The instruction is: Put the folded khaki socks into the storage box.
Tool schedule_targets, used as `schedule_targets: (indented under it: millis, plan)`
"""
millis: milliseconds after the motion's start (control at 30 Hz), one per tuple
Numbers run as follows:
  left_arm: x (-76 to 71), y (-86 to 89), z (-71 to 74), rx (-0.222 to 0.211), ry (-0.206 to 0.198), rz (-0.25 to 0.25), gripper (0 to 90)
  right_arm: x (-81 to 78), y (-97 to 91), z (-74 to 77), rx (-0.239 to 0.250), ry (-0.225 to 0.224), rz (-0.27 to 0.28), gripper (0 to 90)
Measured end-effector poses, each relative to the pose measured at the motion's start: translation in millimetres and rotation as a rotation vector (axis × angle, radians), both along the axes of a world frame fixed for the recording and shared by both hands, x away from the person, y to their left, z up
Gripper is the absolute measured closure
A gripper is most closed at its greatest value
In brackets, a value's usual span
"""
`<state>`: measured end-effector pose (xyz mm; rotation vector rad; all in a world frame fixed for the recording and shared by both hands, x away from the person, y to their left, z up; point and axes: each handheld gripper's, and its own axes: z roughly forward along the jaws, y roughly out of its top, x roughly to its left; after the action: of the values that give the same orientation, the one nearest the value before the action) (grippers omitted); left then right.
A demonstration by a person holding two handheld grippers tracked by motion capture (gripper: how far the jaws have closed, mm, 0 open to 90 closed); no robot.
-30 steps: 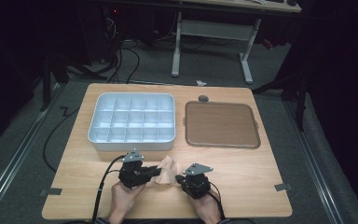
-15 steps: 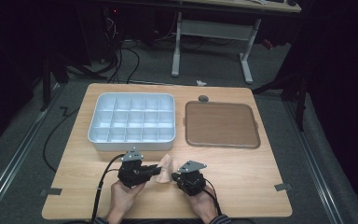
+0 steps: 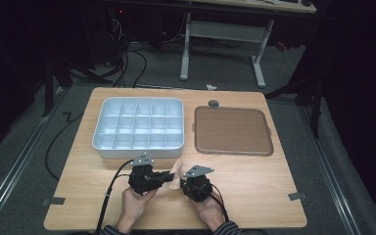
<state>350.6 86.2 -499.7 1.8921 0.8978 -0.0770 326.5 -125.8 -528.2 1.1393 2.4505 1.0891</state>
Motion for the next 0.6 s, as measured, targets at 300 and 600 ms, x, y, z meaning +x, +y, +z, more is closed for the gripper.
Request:
schedule_targets:
  millis: [300,600]
  plan:
    - [3.6,2.9,0.7,0.040,0.010,0.016,81.4,-0.7,-10.5,10.6,0.049,-0.036,-0.031,81.6]
    - [3.3,2.5,0.9,0.061,0.019,0.025,81.4,-5.0,-59.5,32.5,0.043,-0.094,-0.202,77.8]
